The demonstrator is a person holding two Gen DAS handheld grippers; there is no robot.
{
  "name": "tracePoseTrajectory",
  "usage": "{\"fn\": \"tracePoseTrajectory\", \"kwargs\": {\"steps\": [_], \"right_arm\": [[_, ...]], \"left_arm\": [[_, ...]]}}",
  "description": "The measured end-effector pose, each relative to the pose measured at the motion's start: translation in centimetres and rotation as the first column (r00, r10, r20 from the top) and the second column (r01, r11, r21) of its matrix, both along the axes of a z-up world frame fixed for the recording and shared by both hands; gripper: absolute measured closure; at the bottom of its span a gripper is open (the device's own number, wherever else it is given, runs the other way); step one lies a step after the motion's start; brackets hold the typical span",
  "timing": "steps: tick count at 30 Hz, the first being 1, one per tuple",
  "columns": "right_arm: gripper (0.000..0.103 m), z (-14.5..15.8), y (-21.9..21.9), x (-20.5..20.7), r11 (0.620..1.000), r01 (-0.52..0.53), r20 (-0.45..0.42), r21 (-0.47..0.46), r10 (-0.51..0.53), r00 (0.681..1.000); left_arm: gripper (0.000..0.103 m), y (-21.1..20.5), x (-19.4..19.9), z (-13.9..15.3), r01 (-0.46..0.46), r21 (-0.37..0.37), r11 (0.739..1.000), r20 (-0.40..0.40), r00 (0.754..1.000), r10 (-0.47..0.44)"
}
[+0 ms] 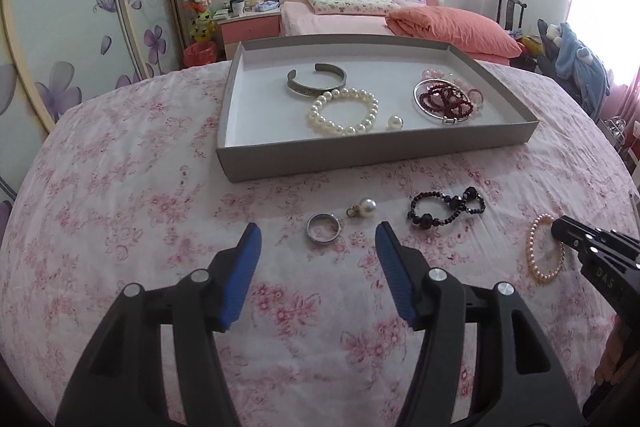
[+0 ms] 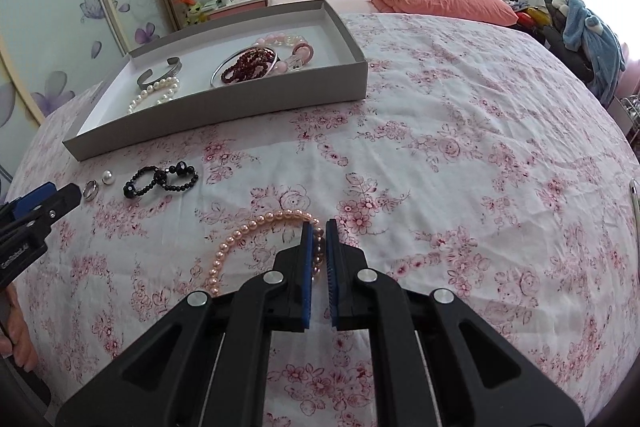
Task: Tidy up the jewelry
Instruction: 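Grasp the pink pearl bracelet with the right gripper while the left gripper grasps the silver ring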
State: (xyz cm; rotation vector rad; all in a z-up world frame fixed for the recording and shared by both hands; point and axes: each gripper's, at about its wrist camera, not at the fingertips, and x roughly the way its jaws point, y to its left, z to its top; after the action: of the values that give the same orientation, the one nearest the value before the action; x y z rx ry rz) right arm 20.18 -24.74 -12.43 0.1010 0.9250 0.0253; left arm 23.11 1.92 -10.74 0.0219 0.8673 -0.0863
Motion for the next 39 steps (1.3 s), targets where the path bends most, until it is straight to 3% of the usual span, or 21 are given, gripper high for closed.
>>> {"fn": "tracePoseTrajectory", "kwargs": {"steps": [4,10,16,19,39], "right_arm": [[0.096,0.0,0.0,0.1,1.000,-0.003,-0.002,0.008,0.003,1.000],[0.096,0.0,-0.1,0.2,1.000,-0.004,-0.006,0.014,0.004,1.000],[0.096,0.0,-0.1,0.3,1.000,-0.005,-0.007,0.013,0.005,1.000],[0.096,0.0,-0.1,0.3,1.000,-0.005,-0.008,0.015,0.005,1.000],[0.096,1.4,0.7,-0.4,0.997,-0.053,0.057,0.057,0.050,0.997]], "left_arm": [[0.047,-0.5,0.7,-0.6,-0.004,0.015,1.000,-0.016,1.000,0.004],[0.063,-0.9,1.6,-1.6,-0.021,0.043,0.999,-0.059,0.998,0.023],[0.068,-1.0,1.9,-1.8,-0.024,0.037,0.999,-0.054,0.998,0.026],[0.081,-1.2,1.7,-1.8,-0.003,0.038,0.999,-0.051,0.999,0.005],[0.081,3.6,-2.7,0.5,-0.125,-0.055,0.991,0.019,0.992,0.127]]}}
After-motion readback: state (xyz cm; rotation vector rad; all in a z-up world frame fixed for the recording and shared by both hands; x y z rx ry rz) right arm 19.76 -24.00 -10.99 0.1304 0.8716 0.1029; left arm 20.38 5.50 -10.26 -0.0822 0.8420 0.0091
